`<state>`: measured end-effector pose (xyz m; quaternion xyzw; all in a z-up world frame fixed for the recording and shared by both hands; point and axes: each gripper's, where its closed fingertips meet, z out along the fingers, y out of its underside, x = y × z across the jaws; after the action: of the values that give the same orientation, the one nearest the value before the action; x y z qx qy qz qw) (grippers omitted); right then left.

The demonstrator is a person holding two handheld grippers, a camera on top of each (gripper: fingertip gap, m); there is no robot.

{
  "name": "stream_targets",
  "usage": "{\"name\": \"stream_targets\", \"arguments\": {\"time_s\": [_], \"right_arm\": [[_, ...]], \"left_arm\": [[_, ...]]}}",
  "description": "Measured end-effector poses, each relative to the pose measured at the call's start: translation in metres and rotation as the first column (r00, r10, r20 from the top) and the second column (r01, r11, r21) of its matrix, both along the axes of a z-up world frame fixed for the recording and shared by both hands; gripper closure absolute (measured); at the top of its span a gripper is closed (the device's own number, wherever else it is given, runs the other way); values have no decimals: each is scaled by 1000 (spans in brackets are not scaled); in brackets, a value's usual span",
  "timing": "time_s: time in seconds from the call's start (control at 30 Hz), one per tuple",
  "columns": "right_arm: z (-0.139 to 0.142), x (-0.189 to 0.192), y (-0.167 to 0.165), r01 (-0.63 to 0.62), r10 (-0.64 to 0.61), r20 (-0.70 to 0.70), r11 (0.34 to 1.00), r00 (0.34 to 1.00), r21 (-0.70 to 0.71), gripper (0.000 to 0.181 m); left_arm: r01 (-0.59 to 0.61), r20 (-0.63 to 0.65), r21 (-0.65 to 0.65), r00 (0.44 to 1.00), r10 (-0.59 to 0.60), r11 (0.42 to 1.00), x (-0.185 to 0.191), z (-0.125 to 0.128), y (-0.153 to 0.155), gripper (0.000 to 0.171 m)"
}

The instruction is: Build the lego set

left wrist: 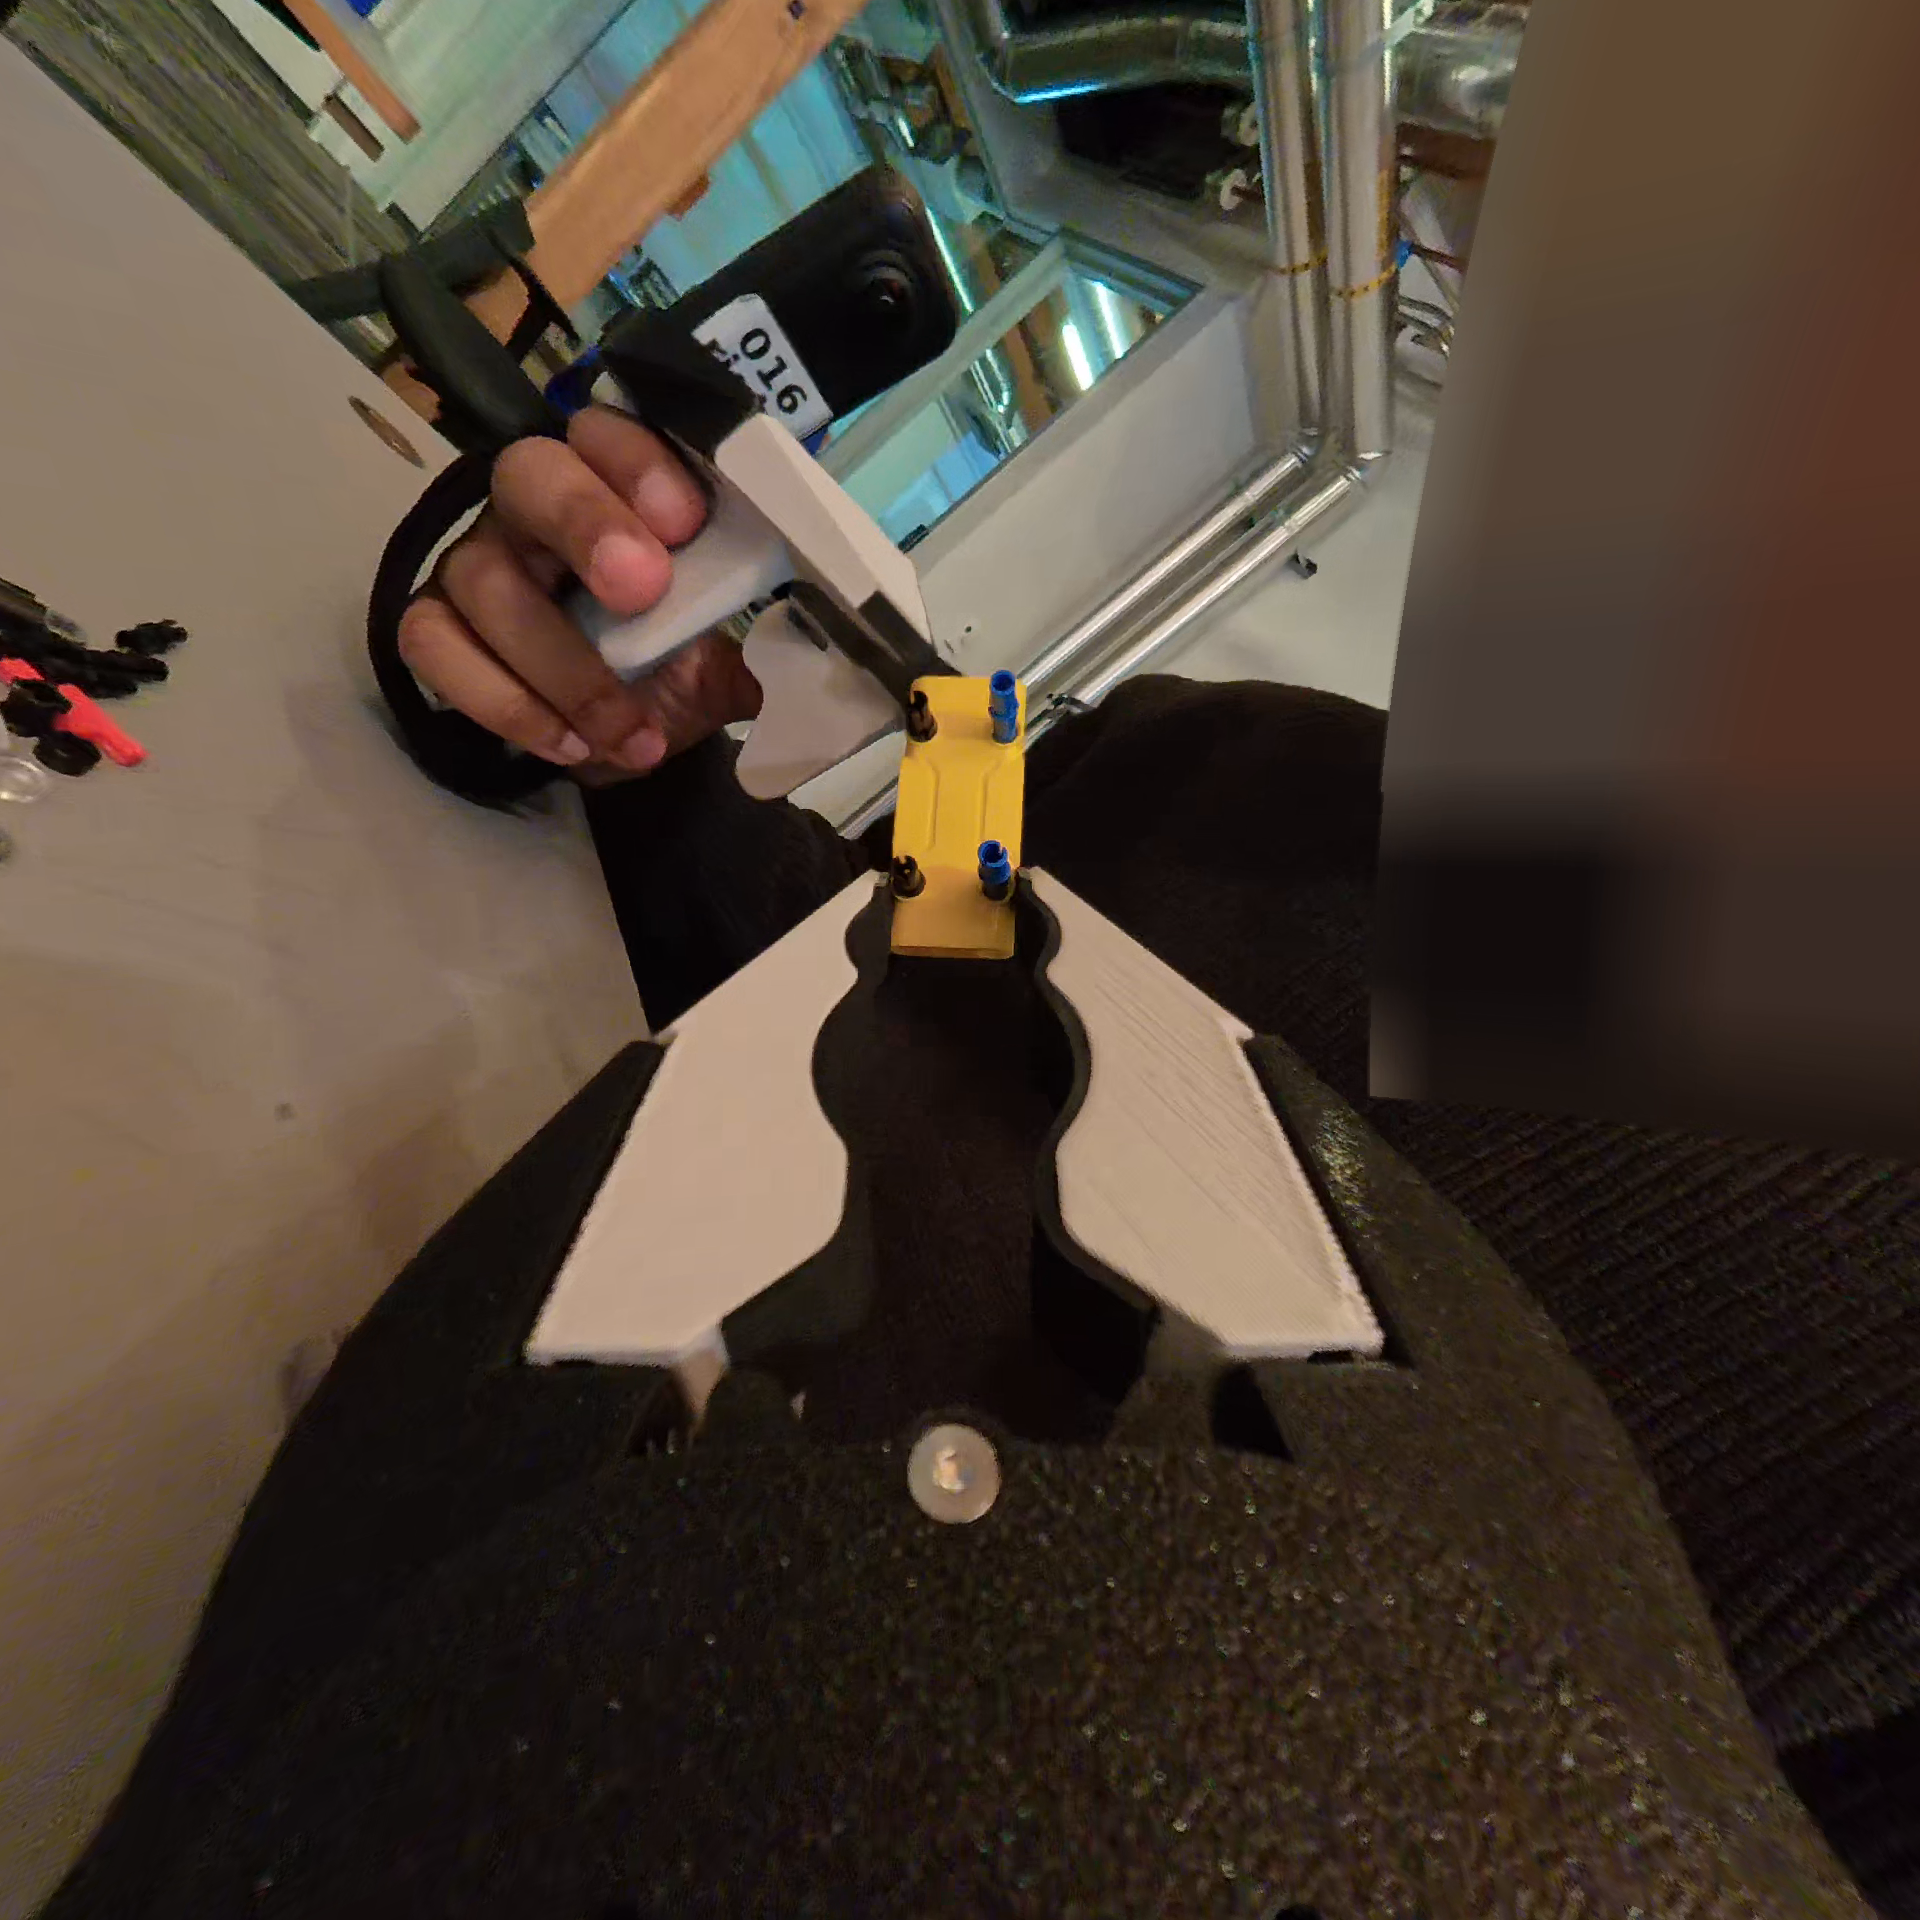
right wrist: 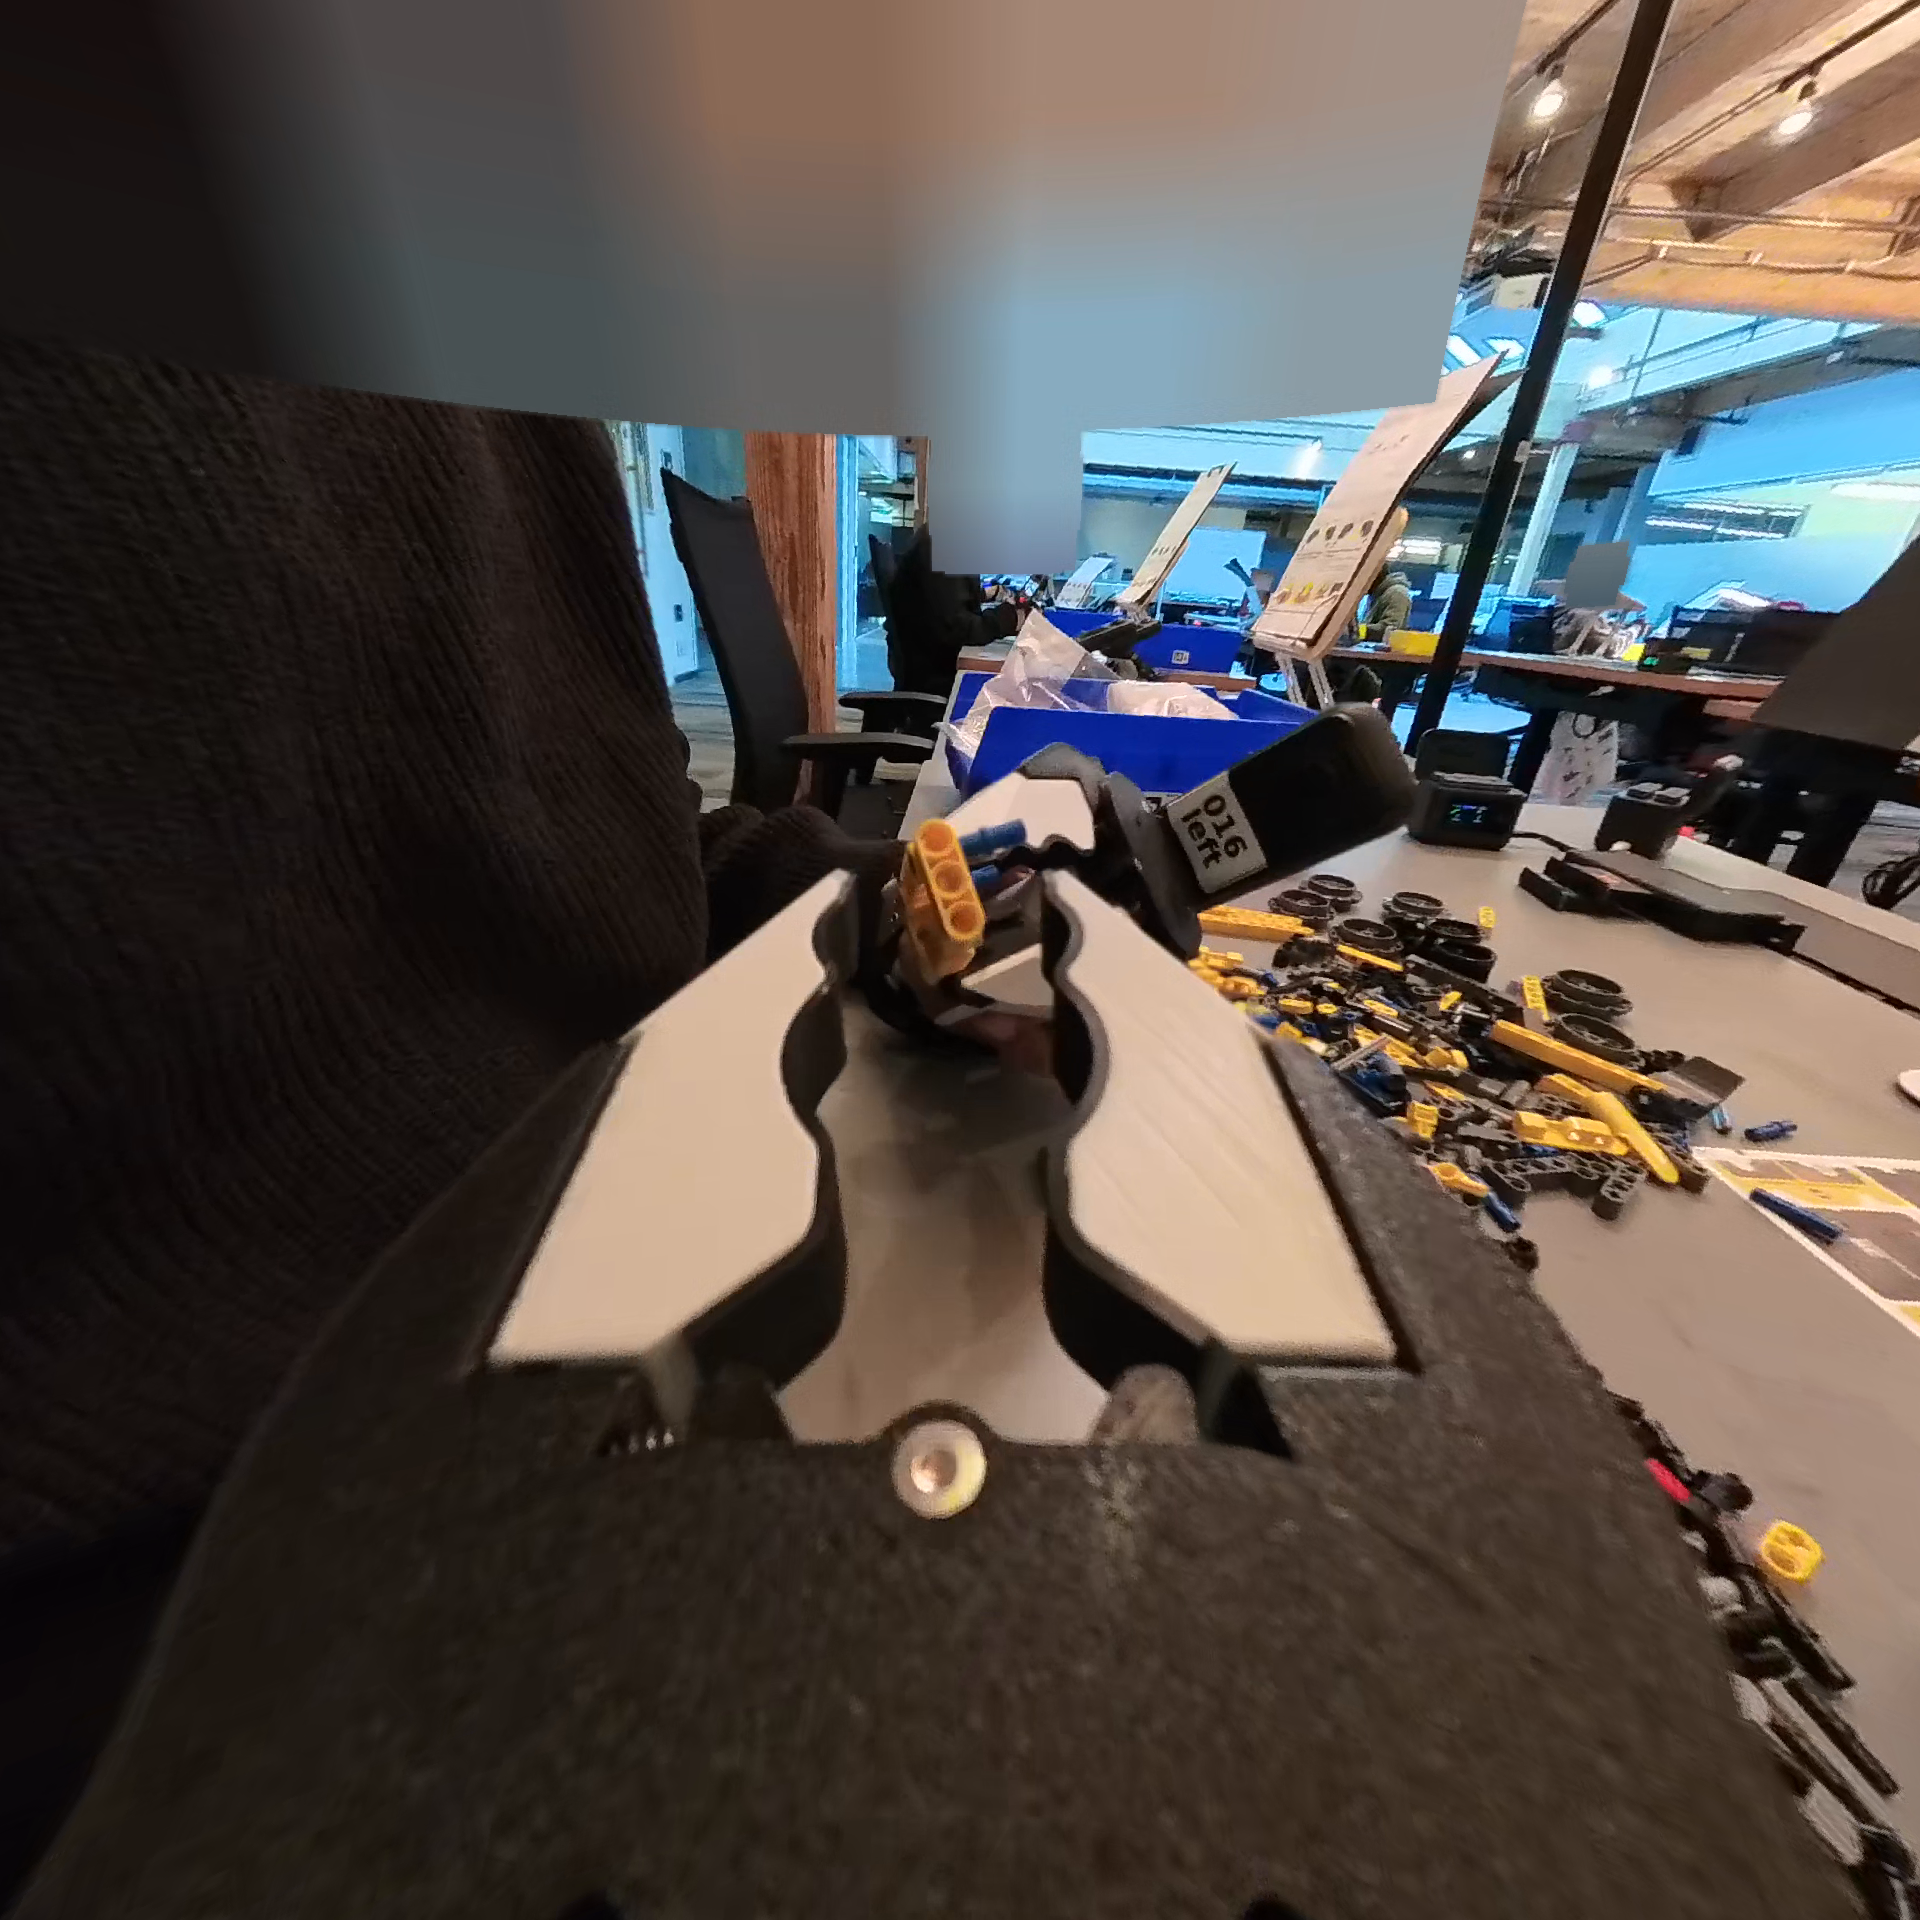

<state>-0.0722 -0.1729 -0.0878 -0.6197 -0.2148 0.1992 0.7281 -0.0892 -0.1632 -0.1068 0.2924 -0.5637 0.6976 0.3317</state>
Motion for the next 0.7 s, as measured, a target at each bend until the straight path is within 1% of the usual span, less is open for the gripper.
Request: {"name": "stream_targets", "arguments": {"time_s": [0.17,0.27,0.53,0.7], "right_arm": [[-6,-6,3,-16,16,8,999,1000,-34,152],[-4,-6,1,-16,17,8,1000,1000,-21,162],[-5,-8,-1,-1,1,32,1000,999,-4,164],[-6,-10,-2,-12,12,36,1000,999,-11,165]], "left_arm": [[23,-7,-13,1000,-23,1000,-4,1,0,148],[35,-7,-20,999,-35,999,-6,2,-1,148],[47,-17,-27,999,-48,999,-7,1,-2,148],[57,-16,-21,998,-57,998,-9,0,-3,148]]}}
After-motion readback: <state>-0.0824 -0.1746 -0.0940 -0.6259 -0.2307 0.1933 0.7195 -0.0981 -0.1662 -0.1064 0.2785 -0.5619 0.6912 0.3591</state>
